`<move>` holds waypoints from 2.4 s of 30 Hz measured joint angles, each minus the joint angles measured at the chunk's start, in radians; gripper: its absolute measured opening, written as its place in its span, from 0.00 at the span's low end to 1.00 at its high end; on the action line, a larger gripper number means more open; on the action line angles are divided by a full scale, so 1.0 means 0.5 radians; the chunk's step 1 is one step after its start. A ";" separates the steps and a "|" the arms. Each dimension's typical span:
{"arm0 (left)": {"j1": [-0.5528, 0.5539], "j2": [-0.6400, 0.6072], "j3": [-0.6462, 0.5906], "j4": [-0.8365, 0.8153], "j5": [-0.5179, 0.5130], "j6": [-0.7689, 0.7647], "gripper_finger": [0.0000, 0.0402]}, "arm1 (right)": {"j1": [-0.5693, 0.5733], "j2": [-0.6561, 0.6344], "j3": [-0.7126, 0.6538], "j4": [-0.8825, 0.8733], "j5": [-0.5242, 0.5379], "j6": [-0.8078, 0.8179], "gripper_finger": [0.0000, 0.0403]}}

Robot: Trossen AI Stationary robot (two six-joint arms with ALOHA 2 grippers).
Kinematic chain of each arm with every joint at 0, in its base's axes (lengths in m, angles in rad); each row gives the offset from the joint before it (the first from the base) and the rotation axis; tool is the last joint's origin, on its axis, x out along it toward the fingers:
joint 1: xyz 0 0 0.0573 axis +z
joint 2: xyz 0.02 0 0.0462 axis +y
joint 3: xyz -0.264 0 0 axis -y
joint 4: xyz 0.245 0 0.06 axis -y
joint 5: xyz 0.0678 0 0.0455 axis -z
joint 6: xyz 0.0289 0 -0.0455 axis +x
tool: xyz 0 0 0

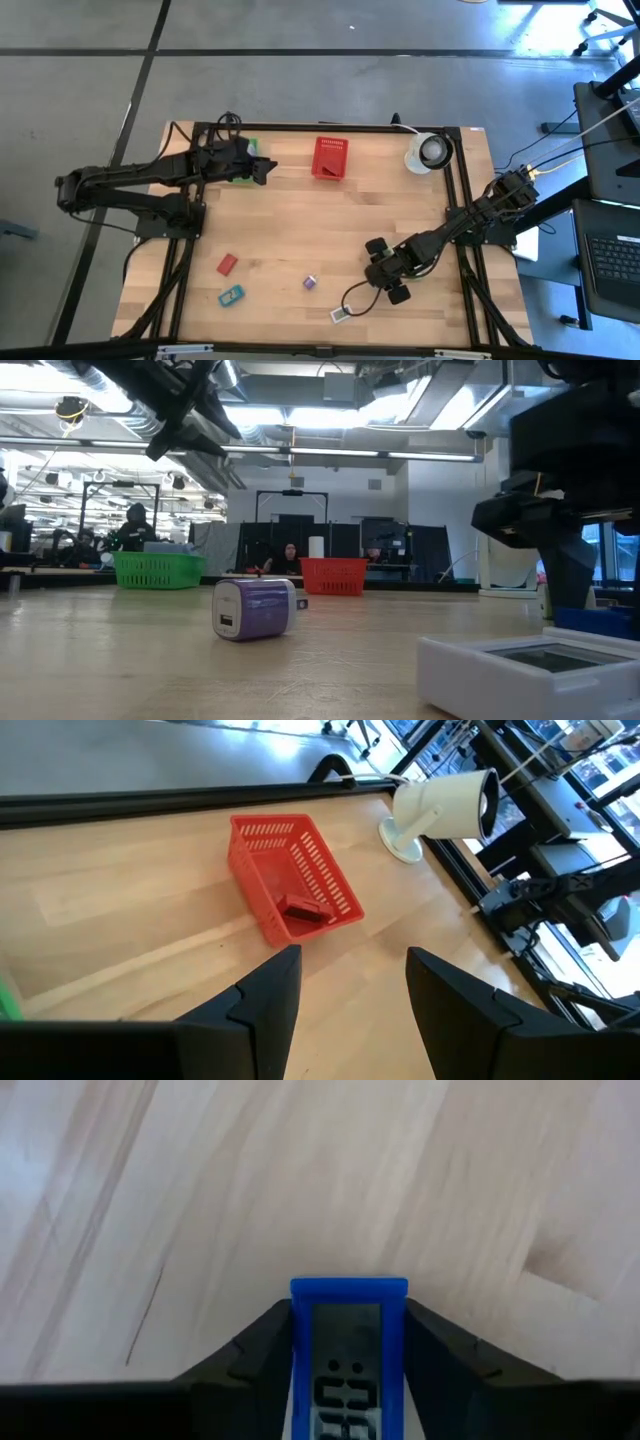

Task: Pick & Place Office items
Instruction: Put the blue digital timer into the red bin

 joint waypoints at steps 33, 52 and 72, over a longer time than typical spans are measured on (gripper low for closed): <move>-0.088 0.000 0.000 0.089 -0.215 0.102 0.44 | -0.816 -0.442 0.496 0.786 1.156 0.115 0.40; -0.065 0.001 0.000 0.554 -0.610 0.738 0.44 | -1.203 -0.387 0.575 0.940 0.962 -0.201 0.40; 0.116 0.001 0.000 0.559 -0.283 0.855 0.44 | -1.618 0.328 0.575 0.899 0.654 0.684 0.40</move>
